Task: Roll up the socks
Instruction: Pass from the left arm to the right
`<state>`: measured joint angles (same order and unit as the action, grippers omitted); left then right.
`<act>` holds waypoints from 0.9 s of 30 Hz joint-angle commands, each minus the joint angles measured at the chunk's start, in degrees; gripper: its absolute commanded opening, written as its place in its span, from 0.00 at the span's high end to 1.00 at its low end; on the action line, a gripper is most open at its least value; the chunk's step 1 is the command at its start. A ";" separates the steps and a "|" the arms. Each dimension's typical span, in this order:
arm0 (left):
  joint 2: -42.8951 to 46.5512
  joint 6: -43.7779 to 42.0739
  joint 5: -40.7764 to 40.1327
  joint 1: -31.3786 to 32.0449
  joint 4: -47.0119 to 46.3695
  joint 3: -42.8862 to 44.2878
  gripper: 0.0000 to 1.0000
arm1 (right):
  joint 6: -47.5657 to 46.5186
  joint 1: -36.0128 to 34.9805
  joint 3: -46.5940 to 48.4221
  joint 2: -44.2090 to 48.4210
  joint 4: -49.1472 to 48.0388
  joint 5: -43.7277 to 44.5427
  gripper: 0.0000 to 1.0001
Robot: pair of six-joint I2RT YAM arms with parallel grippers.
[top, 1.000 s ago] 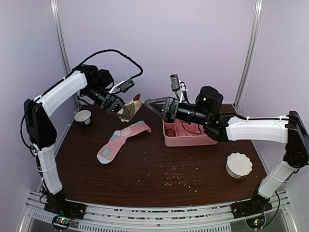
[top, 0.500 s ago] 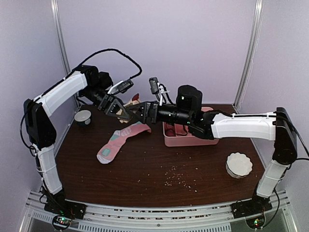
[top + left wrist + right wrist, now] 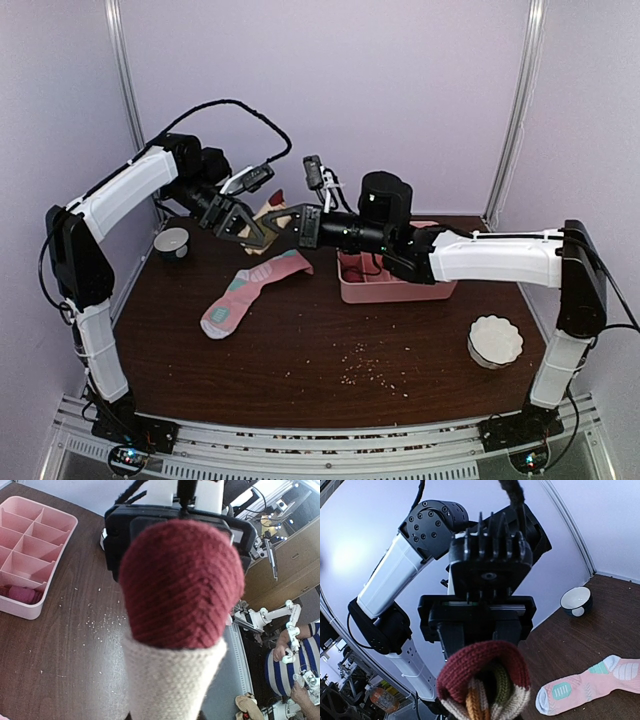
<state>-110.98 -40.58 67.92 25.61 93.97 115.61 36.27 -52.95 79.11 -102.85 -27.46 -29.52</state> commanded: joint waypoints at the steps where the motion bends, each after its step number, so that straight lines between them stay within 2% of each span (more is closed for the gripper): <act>1: 2.32 1.34 -2.97 0.44 -1.80 -0.36 0.67 | -0.38 1.81 -1.18 1.44 0.81 -0.44 1.00; 2: 2.41 2.56 -4.51 0.29 -2.93 -0.53 0.54 | -0.77 2.61 -1.34 1.91 2.23 -0.42 1.00; 4: 2.85 6.07 -9.82 -0.36 -6.37 -1.86 0.06 | -3.12 5.53 -1.30 2.96 7.19 1.06 1.00; 5: 3.20 8.60 -14.49 -0.62 -8.65 -2.80 0.03 | -5.56 6.93 -0.91 3.79 11.27 3.04 1.00; 10: 8.39 16.61 -46.25 -1.92 -21.22 -11.36 0.02 | -18.05 15.27 5.54 2.68 32.75 20.37 1.00; 13: 14.98 19.35 -56.26 -4.52 -30.20 -18.26 0.02 | -22.64 19.52 11.40 -2.34 41.60 27.14 1.00; 16: 19.94 21.94 -63.45 -8.57 -36.16 -25.24 0.02 | -25.26 22.15 16.88 -7.95 45.99 28.60 1.00; 18: 21.81 22.55 -64.68 -11.92 -38.13 -28.76 0.02 | -26.67 22.92 20.88 -11.82 48.20 28.98 1.00; 24: 20.88 21.13 -48.30 -23.01 -35.31 -31.81 0.02 | -27.66 24.69 31.53 -21.18 53.99 28.84 1.00; 27: 22.12 19.52 -48.32 -24.44 -36.45 -34.06 0.02 | -27.82 25.14 33.45 -23.40 55.10 28.99 1.00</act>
<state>-89.67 -19.97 15.16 2.68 59.81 84.07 10.13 -28.73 108.64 -124.99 23.09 -2.26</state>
